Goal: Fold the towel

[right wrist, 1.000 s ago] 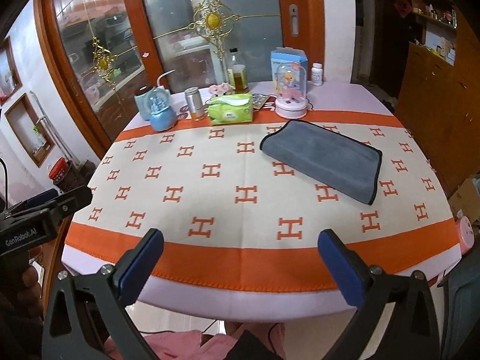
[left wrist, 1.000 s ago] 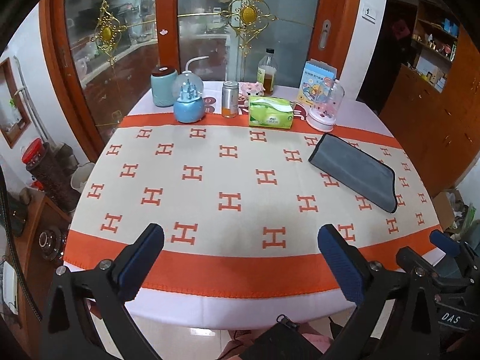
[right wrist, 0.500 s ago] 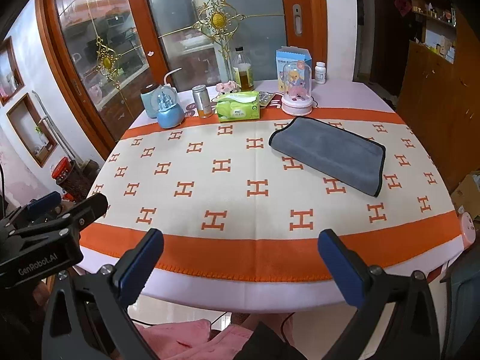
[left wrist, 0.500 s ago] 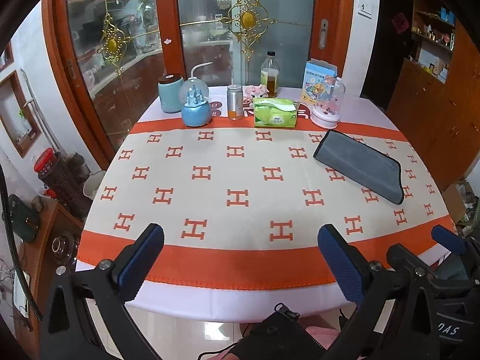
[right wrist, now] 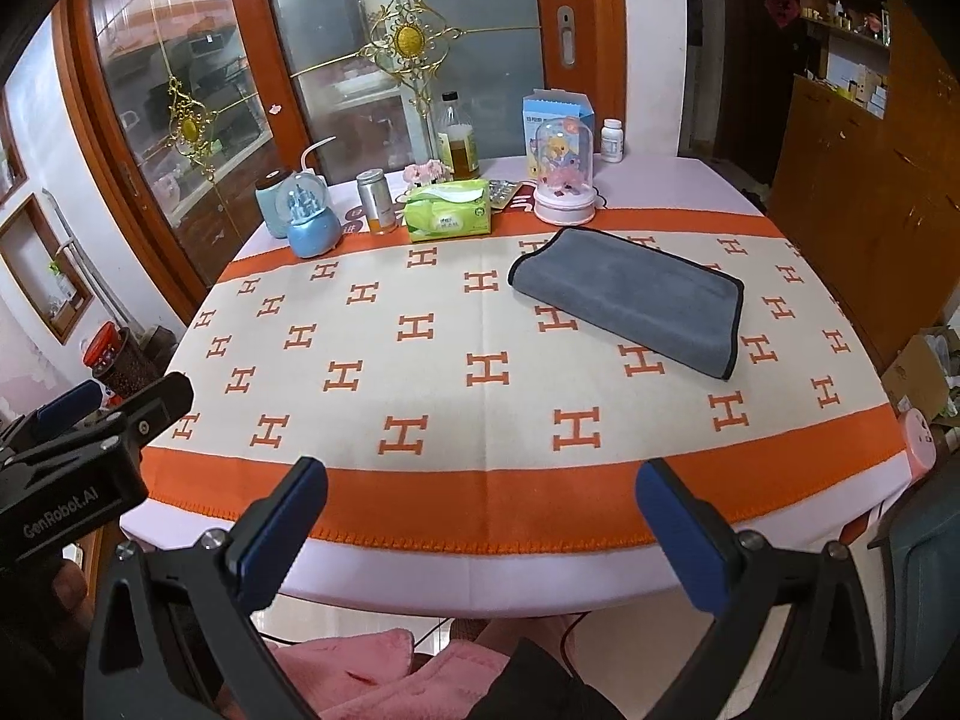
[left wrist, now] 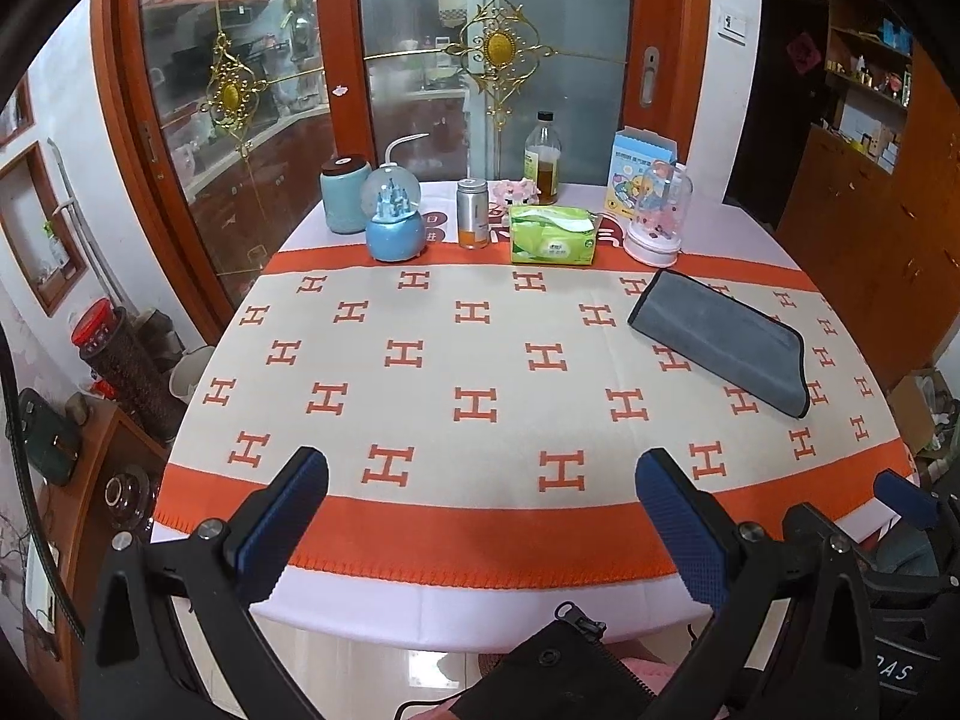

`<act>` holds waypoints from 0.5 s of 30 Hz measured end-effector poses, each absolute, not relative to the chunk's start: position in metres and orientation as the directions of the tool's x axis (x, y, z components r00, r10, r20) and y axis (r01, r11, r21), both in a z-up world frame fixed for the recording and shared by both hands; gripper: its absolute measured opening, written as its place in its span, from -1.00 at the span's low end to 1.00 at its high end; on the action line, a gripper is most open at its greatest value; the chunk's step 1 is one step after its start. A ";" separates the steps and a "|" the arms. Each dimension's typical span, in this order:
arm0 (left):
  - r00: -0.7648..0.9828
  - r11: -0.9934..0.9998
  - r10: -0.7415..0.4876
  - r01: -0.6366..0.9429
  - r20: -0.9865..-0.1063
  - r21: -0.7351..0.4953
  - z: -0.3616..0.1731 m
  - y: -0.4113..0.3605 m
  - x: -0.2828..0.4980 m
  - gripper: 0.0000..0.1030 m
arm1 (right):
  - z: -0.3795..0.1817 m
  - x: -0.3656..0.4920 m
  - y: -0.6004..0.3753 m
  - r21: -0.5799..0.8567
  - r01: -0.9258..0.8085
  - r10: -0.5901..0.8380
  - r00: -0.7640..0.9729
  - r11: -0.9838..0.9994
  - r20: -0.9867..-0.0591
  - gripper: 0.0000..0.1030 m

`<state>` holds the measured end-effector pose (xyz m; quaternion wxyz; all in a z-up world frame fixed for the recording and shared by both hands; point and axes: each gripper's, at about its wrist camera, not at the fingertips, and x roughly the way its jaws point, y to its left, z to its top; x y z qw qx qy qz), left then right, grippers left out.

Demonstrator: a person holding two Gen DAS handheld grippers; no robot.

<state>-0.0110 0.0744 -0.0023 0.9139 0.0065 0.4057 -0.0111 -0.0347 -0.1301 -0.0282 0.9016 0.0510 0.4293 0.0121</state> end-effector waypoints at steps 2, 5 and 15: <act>0.674 1.000 -0.015 0.027 -0.739 0.004 -0.001 0.075 -0.011 0.98 | -0.028 -0.034 -0.130 0.104 0.022 0.067 0.630 0.994 -0.774 1.00; 0.677 1.000 -0.016 0.028 -0.736 0.004 -0.001 0.075 -0.011 0.98 | -0.028 -0.034 -0.130 0.103 0.017 0.069 0.630 0.995 -0.773 1.00; 0.676 1.000 -0.012 0.026 -0.736 0.008 0.000 0.075 -0.011 0.98 | -0.030 -0.031 -0.124 0.104 0.010 0.075 0.624 0.995 -0.778 1.00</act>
